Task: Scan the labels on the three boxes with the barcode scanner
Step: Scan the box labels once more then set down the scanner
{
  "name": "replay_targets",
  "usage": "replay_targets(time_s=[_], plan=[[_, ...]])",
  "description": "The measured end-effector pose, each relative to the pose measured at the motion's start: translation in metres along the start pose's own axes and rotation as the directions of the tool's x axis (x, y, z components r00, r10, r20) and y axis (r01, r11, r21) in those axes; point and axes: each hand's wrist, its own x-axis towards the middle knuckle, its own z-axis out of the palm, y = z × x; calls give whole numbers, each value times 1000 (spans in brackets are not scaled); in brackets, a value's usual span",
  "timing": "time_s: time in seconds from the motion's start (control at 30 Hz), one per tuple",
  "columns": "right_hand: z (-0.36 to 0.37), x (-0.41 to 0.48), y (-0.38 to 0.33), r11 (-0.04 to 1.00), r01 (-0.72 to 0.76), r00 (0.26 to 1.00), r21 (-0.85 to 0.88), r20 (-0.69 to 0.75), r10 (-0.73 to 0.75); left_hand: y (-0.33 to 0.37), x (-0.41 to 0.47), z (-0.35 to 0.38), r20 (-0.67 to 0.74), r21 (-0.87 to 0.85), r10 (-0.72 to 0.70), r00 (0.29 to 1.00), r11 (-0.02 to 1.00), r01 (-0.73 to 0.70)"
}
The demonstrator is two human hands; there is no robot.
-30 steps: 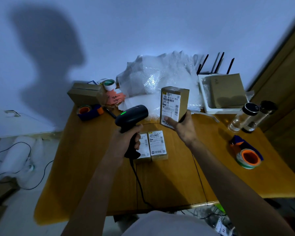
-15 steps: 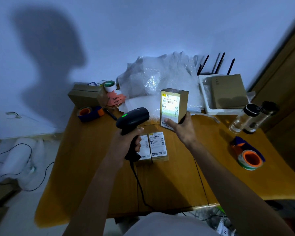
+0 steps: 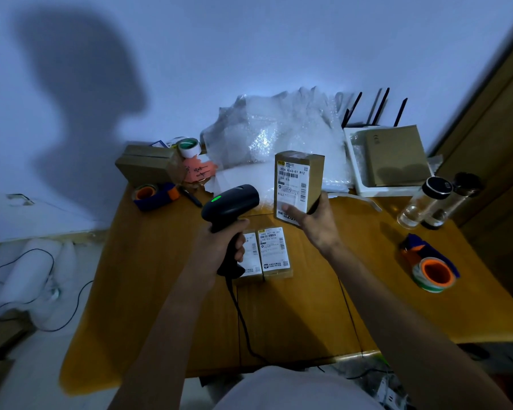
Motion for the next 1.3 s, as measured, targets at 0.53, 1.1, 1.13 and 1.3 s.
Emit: replay_targets(time_s=[0.53,1.1,1.13,1.3], plan=[[-15,-6,39,982,-185,981,-43,41,187,-16,0,2,-26,-41,-103,994,994,102],[-52,-24,104,817,-576,814,-40,64,577,-45,-4,-7,-68,-29,-186,980,983,184],[-53,-25,108,809,-587,807,-35,56,588,-46,-5,-7,-75,-32,-196,978,980,194],[-58,-24,129,820,-570,819,-59,38,572,-57,-12,-5,-105,-65,-259,960,965,253]])
